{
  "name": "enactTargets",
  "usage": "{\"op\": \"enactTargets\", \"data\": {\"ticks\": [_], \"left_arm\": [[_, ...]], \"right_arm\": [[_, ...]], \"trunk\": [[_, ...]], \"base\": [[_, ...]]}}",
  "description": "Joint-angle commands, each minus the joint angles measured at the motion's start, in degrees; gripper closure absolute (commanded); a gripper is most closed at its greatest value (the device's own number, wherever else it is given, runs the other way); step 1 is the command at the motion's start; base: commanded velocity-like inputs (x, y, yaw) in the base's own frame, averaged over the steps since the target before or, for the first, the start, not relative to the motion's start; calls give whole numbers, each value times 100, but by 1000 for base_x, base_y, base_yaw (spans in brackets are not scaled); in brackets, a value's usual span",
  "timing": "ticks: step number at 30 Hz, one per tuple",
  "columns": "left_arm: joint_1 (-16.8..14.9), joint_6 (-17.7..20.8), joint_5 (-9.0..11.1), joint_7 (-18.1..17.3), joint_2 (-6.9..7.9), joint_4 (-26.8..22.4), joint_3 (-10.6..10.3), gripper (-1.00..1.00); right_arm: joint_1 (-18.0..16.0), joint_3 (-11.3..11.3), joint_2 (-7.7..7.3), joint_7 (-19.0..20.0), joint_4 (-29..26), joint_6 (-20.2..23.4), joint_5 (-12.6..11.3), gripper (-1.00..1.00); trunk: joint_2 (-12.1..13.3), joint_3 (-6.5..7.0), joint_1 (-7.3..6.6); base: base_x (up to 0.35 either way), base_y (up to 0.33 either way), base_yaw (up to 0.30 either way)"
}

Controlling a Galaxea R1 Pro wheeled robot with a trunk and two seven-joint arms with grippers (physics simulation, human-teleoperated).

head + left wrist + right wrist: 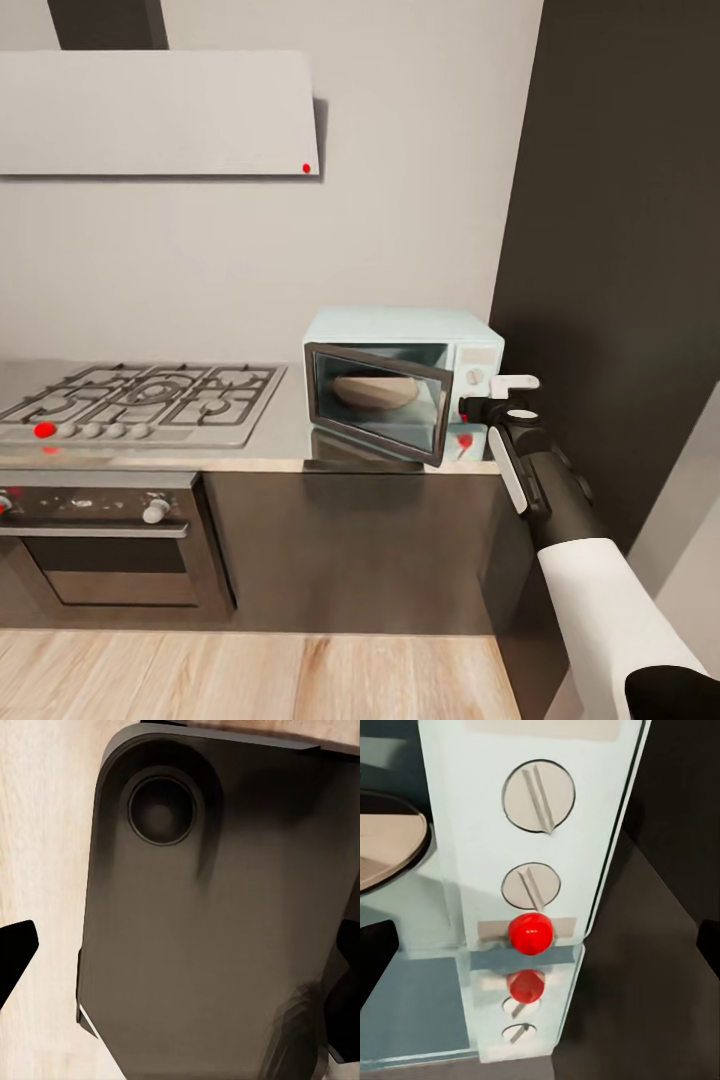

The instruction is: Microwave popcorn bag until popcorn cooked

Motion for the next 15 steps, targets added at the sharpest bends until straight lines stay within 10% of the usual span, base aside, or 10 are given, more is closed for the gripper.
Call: {"op": "enactTargets", "data": {"ticks": [1, 15], "left_arm": [[1, -10, 42, 2, -1, -5, 8, -100], [1, -10, 41, 2, -1, -5, 8, -100]], "right_arm": [[-4, 18, -3, -34, -5, 30, -19, -100], [66, 18, -9, 1005, -1, 88, -20, -100]], "trunk": [[-3, -5, 1], [-3, -5, 1]], "base": [[37, 0, 0], [3, 0, 0]]}}
